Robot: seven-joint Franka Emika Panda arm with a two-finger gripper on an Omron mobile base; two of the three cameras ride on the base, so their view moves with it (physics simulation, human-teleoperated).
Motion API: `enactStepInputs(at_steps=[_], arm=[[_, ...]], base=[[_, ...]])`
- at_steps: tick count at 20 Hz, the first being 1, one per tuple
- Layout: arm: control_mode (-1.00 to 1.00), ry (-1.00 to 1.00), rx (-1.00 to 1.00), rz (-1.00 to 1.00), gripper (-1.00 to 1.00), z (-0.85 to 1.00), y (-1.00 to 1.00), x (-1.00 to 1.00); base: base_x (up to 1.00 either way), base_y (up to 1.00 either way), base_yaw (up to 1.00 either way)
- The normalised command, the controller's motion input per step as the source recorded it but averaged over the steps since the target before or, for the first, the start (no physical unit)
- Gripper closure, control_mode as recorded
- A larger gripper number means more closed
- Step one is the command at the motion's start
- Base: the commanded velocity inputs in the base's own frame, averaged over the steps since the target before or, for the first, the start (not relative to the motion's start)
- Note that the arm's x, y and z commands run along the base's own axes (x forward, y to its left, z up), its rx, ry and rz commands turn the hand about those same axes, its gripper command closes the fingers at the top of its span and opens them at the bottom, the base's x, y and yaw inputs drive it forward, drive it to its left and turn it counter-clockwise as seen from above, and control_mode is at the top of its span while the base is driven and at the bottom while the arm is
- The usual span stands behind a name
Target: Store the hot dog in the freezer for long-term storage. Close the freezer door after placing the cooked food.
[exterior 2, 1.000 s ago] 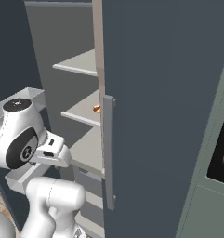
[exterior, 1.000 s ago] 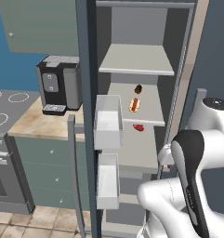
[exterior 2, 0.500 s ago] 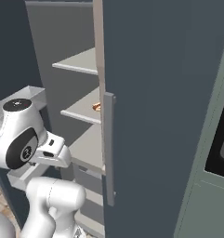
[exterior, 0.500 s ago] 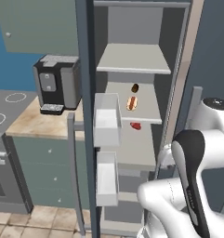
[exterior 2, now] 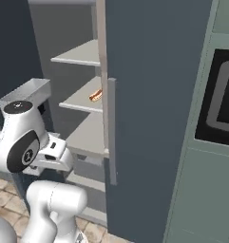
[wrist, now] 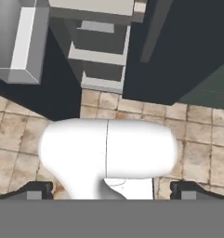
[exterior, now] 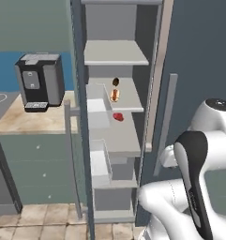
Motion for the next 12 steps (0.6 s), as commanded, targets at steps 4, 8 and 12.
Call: enactStepInputs(at_steps=[4,8,12], arm=[[1.00,0.00,0.00,0.00,-1.00,0.00,0.00,0.00],[1.00,0.00,0.00,0.00,-1.00,0.00,0.00,0.00],[1.00,0.00,0.00,0.00,-1.00,0.00,0.00,0.00]], base=[[-0.57,0.32,-0.51],[-0.56,0.34,-0.52],[-0.59,0.36,-0.41]])
